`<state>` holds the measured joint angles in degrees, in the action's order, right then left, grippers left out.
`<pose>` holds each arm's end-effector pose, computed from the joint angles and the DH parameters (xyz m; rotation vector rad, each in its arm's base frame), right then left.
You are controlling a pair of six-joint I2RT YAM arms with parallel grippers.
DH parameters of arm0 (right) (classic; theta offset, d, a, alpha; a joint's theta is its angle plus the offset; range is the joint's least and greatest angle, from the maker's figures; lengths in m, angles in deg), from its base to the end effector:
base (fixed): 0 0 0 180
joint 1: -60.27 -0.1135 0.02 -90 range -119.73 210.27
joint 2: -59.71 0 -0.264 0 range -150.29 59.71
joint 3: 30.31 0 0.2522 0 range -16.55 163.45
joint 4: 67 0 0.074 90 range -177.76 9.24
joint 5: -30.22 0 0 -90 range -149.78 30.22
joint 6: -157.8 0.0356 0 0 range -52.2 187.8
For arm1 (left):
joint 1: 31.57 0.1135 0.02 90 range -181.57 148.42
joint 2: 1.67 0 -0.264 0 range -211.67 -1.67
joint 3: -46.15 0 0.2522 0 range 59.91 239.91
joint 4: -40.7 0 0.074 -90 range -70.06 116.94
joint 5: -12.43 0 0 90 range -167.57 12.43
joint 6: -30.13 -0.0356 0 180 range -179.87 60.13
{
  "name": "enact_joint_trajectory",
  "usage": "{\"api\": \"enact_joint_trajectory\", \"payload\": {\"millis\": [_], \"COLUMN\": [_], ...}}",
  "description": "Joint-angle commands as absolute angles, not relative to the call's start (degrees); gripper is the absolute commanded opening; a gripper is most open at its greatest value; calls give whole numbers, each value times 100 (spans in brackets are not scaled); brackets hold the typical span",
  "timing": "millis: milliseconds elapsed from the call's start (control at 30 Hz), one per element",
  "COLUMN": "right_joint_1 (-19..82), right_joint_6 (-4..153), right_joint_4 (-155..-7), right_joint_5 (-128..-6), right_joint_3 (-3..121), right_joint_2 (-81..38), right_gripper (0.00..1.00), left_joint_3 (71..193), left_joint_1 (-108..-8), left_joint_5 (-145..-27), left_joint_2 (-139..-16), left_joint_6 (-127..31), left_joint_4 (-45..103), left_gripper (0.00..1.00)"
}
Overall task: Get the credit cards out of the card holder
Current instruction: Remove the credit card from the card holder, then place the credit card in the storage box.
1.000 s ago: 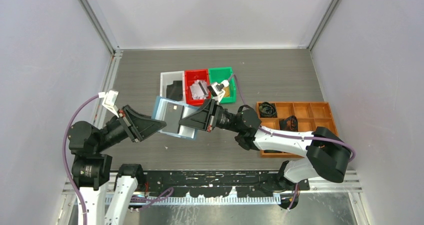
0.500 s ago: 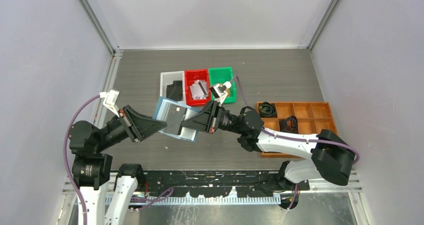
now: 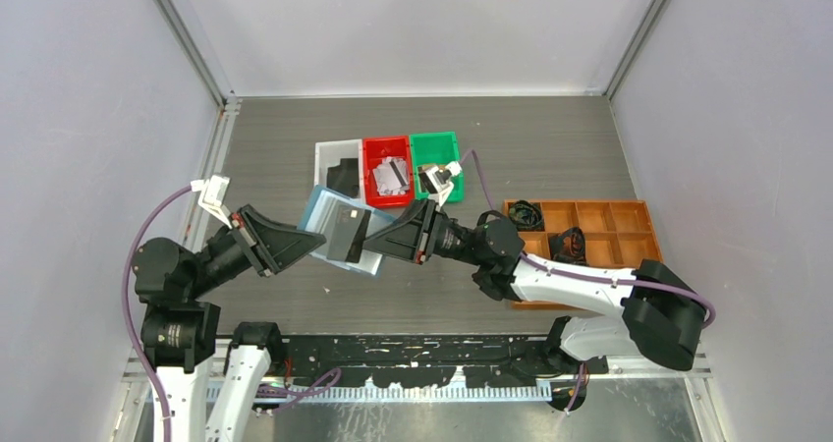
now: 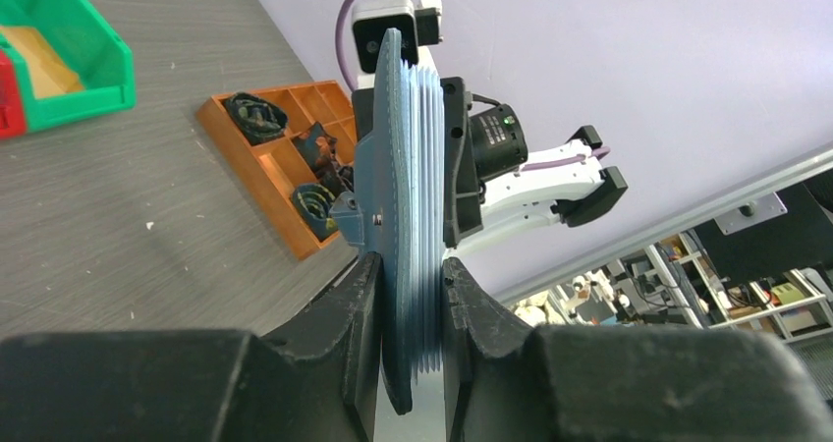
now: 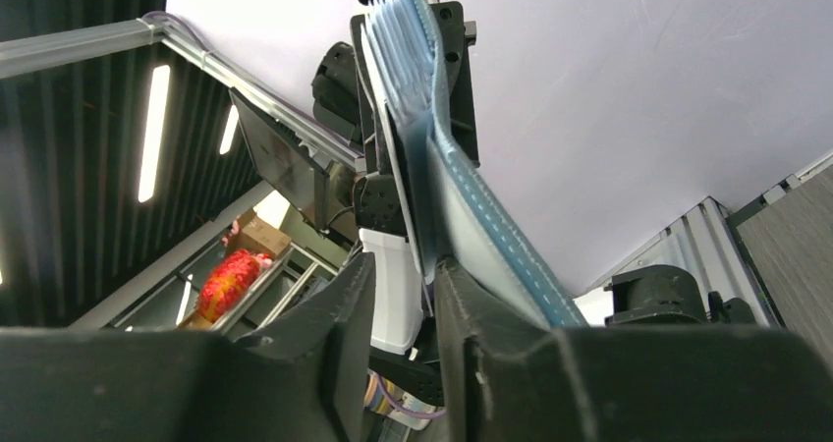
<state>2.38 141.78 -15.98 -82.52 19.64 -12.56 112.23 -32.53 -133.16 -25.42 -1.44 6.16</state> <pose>0.1301 0.2331 0.3205 -0.2665 1.4104 2.2059 0.0576 -0.0303 0.4024 0.0712 1.6961 -1.4903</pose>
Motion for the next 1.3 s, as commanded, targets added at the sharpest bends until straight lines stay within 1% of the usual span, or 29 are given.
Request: {"api": "enact_joint_trajectory", "payload": {"millis": [0, 33, 167, 267, 400, 533, 667, 733, 833, 933, 1000, 1067, 1133, 1200, 1267], "right_joint_1": [209, 217, 212, 212, 206, 202, 224, 288, 531, 1260, 1884, 2402, 2653, 2755, 2771], "right_joint_6": [14123, 14123, 14209, 14350, 14460, 14399, 14181, 13968, 13760, 13892, 13704, 13252, 12863, 12403, 11520], "right_joint_4": [-1361, -1331, -1076, -774, -361, -343, -737, -1319, -2578, -3669, -4680, -5749, -6457, -7157, -8449], "right_joint_5": [-8210, -8153, -8070, -8094, -8062, -7989, -7848, -7865, -7790, -7954, -8227, -8417, -8552, -8712, -8860], "right_joint_3": [2386, 2438, 2629, 2684, 2514, 2239, 1872, 1806, 1799, 1969, 2382, 2952, 3501, 4138, 5206], "right_joint_2": [-1366, -1411, -1650, -1819, -1906, -1768, -1328, -938, -382, 62, 157, -6, -416, -1053, -1921], "right_gripper": [38, 38, 29, 26, 15, 5, 1, 1, 1, 1, 1, 1, 1, 1, 1], "left_joint_3": [11433, 11420, 11429, 11431, 11460, 11493, 11668, 11793, 12014, 12199, 12333, 12407, 12453, 12443, 12350], "left_joint_1": [-3219, -3219, -3219, -3219, -3219, -3219, -3219, -3219, -3219, -3219, -3219, -3218, -3218, -3215, -3219], "left_joint_5": [-13103, -13103, -13107, -13109, -13011, -12691, -12375, -12134, -11972, -11934, -11784, -11962, -12319, -12642, -12784], "left_joint_2": [-2505, -2504, -2471, -2471, -2455, -2444, -2564, -2596, -2700, -2722, -2674, -2599, -2518, -2400, -2252], "left_joint_6": [-181, -189, -203, -195, -229, -327, -599, -865, -1361, -1981, -2478, -2935, -3274, -3399, -3366], "left_joint_4": [1026, 1024, 1015, 1001, 1009, 1054, 927, 841, 635, 259, -191, -519, -802, -1004, -1007], "left_gripper": [6, 6, 5, 4, 4, 3, 0, 0, 0, 0, 0, 0, 0, 0, 0]}}
